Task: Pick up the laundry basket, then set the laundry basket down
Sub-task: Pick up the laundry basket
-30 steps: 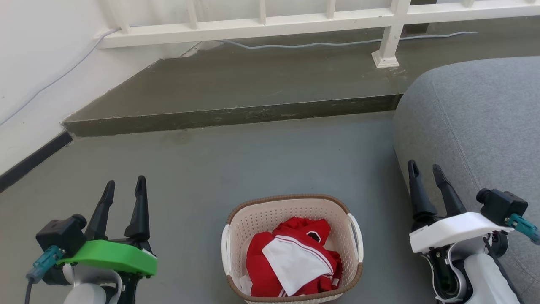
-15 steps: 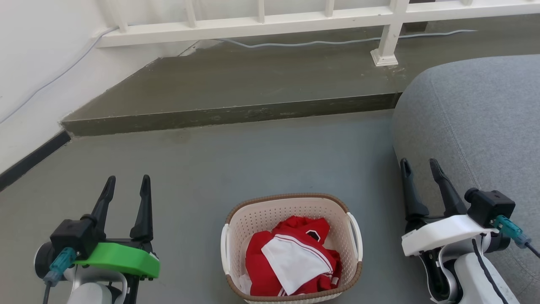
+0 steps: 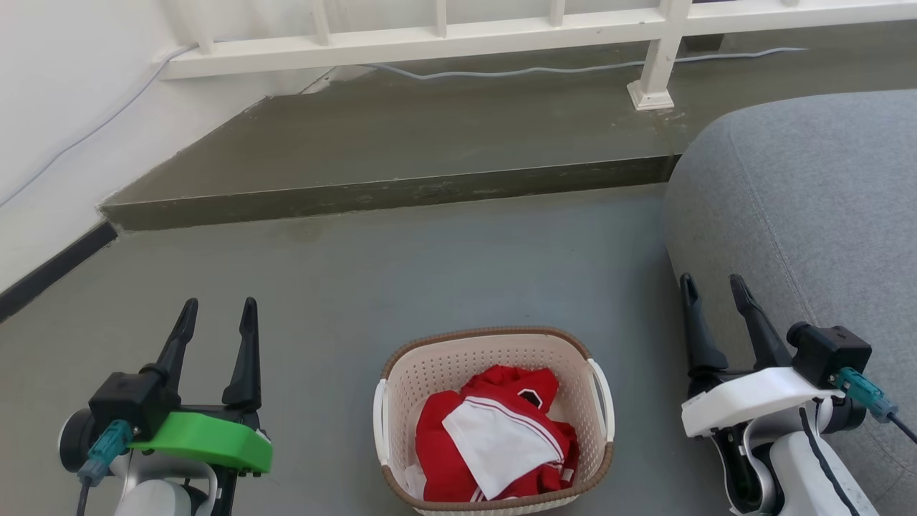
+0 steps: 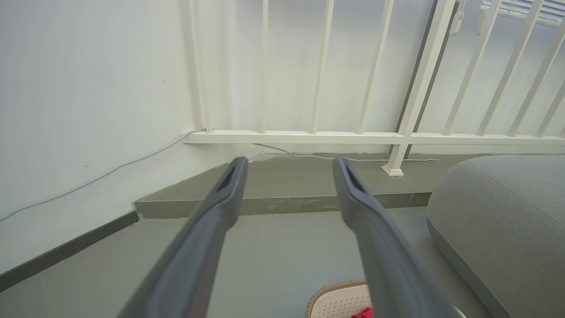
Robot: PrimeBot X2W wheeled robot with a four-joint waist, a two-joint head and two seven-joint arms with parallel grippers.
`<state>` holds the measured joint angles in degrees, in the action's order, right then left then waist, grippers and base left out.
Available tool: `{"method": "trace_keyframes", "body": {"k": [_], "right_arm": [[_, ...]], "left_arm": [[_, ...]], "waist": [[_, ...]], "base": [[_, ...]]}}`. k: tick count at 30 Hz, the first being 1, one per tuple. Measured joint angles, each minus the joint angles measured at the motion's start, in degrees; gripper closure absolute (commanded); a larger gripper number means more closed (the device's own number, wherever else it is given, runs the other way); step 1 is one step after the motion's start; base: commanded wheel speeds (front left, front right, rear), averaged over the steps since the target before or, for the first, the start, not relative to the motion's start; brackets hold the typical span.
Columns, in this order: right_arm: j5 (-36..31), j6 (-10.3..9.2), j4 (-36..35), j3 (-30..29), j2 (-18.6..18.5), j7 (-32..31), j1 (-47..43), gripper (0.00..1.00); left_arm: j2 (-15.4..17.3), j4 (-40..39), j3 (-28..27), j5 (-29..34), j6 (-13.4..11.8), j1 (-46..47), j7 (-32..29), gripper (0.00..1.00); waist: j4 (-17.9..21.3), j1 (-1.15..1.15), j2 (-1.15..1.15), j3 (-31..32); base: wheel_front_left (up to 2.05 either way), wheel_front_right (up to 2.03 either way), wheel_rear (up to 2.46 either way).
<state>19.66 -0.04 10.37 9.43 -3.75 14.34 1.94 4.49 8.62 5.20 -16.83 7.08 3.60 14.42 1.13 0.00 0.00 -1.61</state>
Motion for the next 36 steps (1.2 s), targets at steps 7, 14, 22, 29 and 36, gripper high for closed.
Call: {"method": "trace_keyframes", "body": {"k": [7,14,22,29,36], "right_arm": [[-0.6,0.01,0.3,0.0,0.1,0.0,0.0,0.00],[-1.5,-0.55,0.3,-0.6,0.2,0.0,0.3,0.00],[-1.5,-1.10,0.1,-1.3,0.4,0.0,1.2,0.00],[-1.5,-1.67,0.0,-1.3,0.6,0.0,2.3,0.00],[-1.5,-2.19,0.0,-0.7,0.8,0.0,4.8,0.00]], "left_arm": [[-0.1,0.0,-0.5,0.4,0.0,0.0,0.0,0.00],[-0.1,-0.4,-0.8,0.4,0.0,0.1,0.0,0.00],[-0.2,-1.5,-0.5,0.0,0.0,1.7,0.0,0.00],[0.2,-2.2,0.9,-1.2,0.0,3.7,0.0,0.00],[2.0,-2.0,2.7,-3.3,0.0,6.5,0.0,0.00]], "waist": [[0.3,0.00,0.00,-0.9],[0.9,0.00,0.00,-3.1],[1.5,0.00,0.00,-6.7],[2.0,0.00,0.00,-10.3],[2.5,0.00,0.00,-15.1]], "base": [[0.00,0.00,0.00],[0.00,0.00,0.00],[0.00,0.00,0.00],[0.00,0.00,0.00],[0.00,0.00,0.00]]}}
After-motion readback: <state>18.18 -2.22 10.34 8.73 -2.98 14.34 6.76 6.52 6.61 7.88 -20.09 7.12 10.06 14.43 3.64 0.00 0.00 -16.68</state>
